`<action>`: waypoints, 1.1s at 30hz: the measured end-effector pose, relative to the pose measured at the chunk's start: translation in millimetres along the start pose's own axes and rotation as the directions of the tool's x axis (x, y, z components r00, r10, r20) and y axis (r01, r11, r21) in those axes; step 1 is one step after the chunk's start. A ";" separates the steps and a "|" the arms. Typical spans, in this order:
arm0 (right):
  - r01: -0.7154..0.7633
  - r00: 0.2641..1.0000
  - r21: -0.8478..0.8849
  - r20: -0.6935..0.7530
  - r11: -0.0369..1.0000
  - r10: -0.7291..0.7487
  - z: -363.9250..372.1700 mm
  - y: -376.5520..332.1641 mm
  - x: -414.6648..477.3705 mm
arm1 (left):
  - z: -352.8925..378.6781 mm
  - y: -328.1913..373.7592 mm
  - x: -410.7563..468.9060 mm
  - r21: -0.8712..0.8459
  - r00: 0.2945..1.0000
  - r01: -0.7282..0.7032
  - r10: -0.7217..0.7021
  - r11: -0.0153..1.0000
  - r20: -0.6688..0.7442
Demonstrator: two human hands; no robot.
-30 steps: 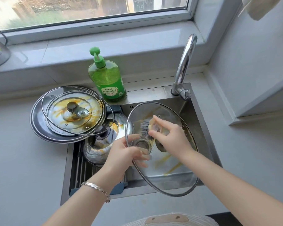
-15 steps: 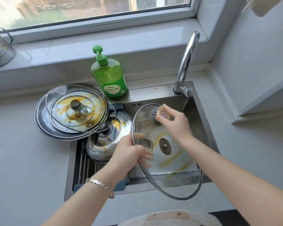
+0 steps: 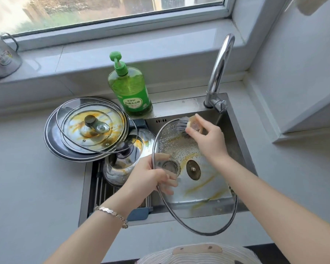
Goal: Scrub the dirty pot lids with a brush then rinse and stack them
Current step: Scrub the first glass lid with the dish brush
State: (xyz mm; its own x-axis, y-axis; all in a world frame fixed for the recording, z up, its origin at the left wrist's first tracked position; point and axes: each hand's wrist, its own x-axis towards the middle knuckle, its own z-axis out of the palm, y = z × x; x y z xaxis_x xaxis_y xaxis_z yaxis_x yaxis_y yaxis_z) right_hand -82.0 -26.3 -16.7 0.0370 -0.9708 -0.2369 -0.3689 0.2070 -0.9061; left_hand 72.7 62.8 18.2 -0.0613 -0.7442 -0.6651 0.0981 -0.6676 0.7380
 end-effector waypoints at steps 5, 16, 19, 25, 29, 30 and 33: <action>0.200 0.938 0.092 0.269 0.976 -0.217 17.9 -9.3 -42.5 | -3.3 -1.4 -0.9 -0.013 0.999 -0.033 0.033 0.999 0.003; 0.183 0.907 0.019 0.381 0.983 -0.176 9.7 10.2 -46.1 | -13.2 -7.1 -2.2 0.052 0.997 -0.065 0.067 0.997 -0.036; 0.087 0.977 -0.120 0.207 0.989 -0.060 3.2 12.6 -25.9 | -12.5 -7.3 -2.3 -0.001 0.997 -0.044 0.044 0.999 -0.062; 0.235 0.907 -0.092 0.380 0.968 -0.184 8.1 16.9 -52.4 | -18.8 -5.9 -4.1 -0.092 0.984 -0.118 0.104 0.989 -0.146; 0.285 0.904 -0.153 0.370 0.946 -0.212 8.5 18.9 -56.9 | -17.7 -3.9 -0.4 -0.103 0.966 -0.151 0.125 0.983 -0.225; 0.340 0.857 -0.118 0.448 0.933 -0.255 12.6 19.2 -66.6 | -17.7 -4.0 0.4 -0.079 0.960 -0.151 0.127 0.985 -0.250; 0.355 0.815 -0.128 0.528 0.926 -0.239 10.7 25.1 -69.8 | -19.4 -4.5 -1.0 -0.052 0.950 -0.147 0.126 0.988 -0.285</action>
State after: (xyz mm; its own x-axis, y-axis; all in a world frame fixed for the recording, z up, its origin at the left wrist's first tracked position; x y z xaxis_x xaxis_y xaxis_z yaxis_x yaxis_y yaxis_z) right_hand -83.9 47.9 -26.6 0.6091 -0.7765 -0.1613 -0.4476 -0.1687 -0.8782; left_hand 91.6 66.9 13.4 0.2375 -0.7857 -0.5712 0.1576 -0.5491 0.8208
